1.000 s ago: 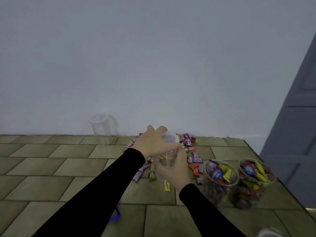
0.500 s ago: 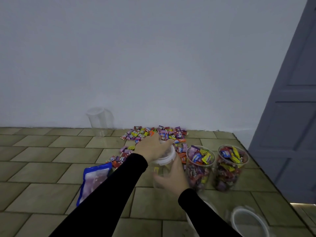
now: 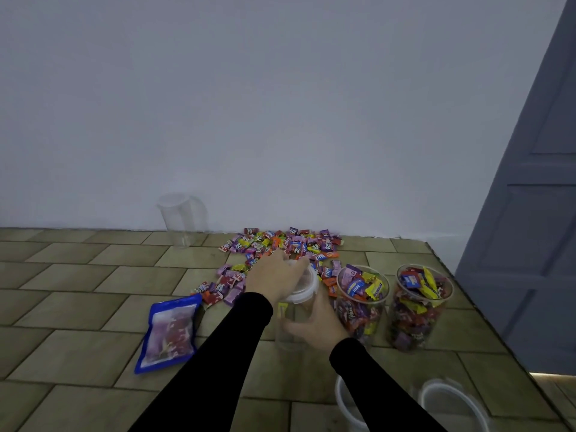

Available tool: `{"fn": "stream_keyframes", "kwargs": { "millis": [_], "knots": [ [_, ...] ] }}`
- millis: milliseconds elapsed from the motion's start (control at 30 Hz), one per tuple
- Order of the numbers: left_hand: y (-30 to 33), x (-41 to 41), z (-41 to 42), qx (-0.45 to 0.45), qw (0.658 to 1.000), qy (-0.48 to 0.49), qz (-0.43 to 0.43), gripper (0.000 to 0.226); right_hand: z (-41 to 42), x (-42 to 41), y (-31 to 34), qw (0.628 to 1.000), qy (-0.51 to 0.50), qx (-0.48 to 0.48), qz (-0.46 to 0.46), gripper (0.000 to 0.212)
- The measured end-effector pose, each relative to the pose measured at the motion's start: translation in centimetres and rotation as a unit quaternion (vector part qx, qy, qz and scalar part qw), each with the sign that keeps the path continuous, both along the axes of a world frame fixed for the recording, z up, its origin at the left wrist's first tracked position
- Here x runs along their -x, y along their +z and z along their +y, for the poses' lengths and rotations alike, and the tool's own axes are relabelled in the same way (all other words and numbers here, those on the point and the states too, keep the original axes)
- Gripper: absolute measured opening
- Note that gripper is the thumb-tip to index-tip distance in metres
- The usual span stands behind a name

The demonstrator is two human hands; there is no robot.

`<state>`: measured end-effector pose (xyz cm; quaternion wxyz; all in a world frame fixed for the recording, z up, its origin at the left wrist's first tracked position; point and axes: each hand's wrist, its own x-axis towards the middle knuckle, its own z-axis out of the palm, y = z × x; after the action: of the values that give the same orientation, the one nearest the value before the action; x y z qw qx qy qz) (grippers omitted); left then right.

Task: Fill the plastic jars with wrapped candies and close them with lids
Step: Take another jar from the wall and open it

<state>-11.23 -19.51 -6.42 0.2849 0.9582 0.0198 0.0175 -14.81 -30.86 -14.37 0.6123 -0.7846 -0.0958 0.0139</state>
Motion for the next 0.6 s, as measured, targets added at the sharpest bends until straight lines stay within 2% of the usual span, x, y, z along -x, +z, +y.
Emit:
{"fn": "stream_keyframes", "kwargs": {
  "millis": [67, 133, 200, 267, 333, 367, 433, 533, 600],
  "knots": [
    [-0.1, -0.2, 0.0, 0.014, 1.000, 0.002, 0.009, 0.057, -0.2, -0.1, 0.0, 1.000, 0.006, 0.003, 0.001, 0.079],
    [-0.2, -0.2, -0.2, -0.011, 1.000, 0.003, 0.006, 0.056, -0.3, -0.3, -0.1, 1.000, 0.012, 0.016, 0.005, 0.080],
    [-0.1, 0.0, -0.2, -0.079, 0.994, -0.018, -0.072, 0.045, -0.3, -0.4, 0.0, 1.000, 0.019, 0.019, 0.015, 0.080],
    [0.2, 0.4, -0.2, -0.135, 0.962, -0.114, -0.210, 0.030, -0.3, -0.2, 0.2, 0.999, 0.020, 0.024, 0.022, 0.077],
    [0.8, 0.6, 0.0, -0.158, 0.905, -0.272, -0.288, 0.027, -0.4, 0.0, 0.4, 0.999, 0.020, 0.039, 0.019, 0.075],
    [1.0, 0.6, 0.2, -0.169, 0.880, -0.334, -0.293, 0.029, -0.5, 0.1, 0.7, 0.998, 0.023, 0.048, 0.015, 0.075],
    [1.2, 0.3, 0.3, -0.202, 0.855, -0.396, -0.268, 0.034, -0.7, 0.1, 0.8, 0.997, 0.032, 0.068, 0.017, 0.071],
    [1.8, -0.2, -0.3, -0.260, 0.838, -0.413, -0.244, 0.046, -0.7, 0.2, 1.1, 0.993, 0.049, 0.102, 0.020, 0.070],
    [2.4, -0.2, -1.1, -0.299, 0.835, -0.413, -0.205, 0.042, -0.6, 0.1, 1.0, 0.991, 0.057, 0.114, 0.030, 0.074]
  ]
}}
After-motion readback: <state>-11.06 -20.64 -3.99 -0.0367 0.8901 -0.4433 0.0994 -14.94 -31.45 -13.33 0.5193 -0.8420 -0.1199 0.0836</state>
